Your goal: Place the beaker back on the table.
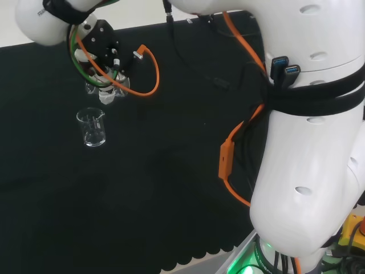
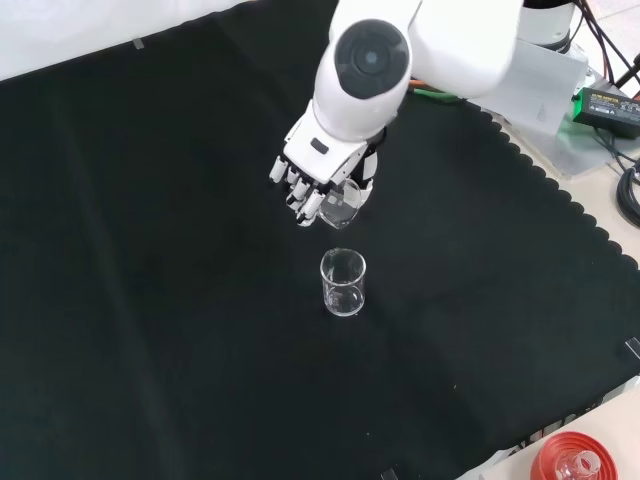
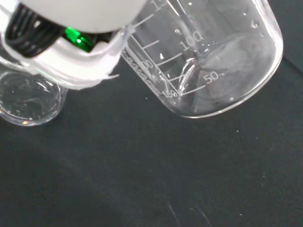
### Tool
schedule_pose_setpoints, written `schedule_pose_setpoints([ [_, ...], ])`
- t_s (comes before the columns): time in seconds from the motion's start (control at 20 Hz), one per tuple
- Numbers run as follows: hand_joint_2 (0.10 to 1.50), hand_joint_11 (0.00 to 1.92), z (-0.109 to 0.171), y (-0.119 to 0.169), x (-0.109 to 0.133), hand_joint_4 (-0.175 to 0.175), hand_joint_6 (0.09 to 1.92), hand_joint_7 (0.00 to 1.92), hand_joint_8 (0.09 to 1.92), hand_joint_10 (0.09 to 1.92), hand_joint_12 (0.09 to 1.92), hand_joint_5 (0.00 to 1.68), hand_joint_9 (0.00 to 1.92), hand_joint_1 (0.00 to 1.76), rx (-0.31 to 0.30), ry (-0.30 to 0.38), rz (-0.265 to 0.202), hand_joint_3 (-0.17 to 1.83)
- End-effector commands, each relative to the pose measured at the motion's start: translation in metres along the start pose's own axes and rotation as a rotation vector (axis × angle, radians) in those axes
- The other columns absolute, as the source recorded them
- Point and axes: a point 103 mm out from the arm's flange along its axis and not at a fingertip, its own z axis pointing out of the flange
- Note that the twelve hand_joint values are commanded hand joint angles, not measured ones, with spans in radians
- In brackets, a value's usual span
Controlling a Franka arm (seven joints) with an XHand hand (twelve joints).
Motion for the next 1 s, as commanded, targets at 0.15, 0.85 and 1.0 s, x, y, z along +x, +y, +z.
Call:
schedule_pose_setpoints([
  [0.15, 0.65, 1.05, 0.008, 0.001, -0.007, 0.175, 0.56, 1.72, 0.09, 0.09, 0.94, 1.33, 1.58, 1.14, -0.007, 0.102, -0.014, 0.63],
  [0.85, 0.66, 1.05, 0.033, 0.011, -0.020, 0.175, 0.57, 1.72, 0.09, 0.09, 0.94, 1.32, 1.58, 1.14, -0.069, 0.245, -0.020, 0.63],
  [1.0, 0.66, 1.05, 0.040, 0.015, -0.021, 0.175, 0.57, 1.72, 0.09, 0.09, 0.94, 1.32, 1.58, 1.14, -0.082, 0.278, -0.023, 0.63],
])
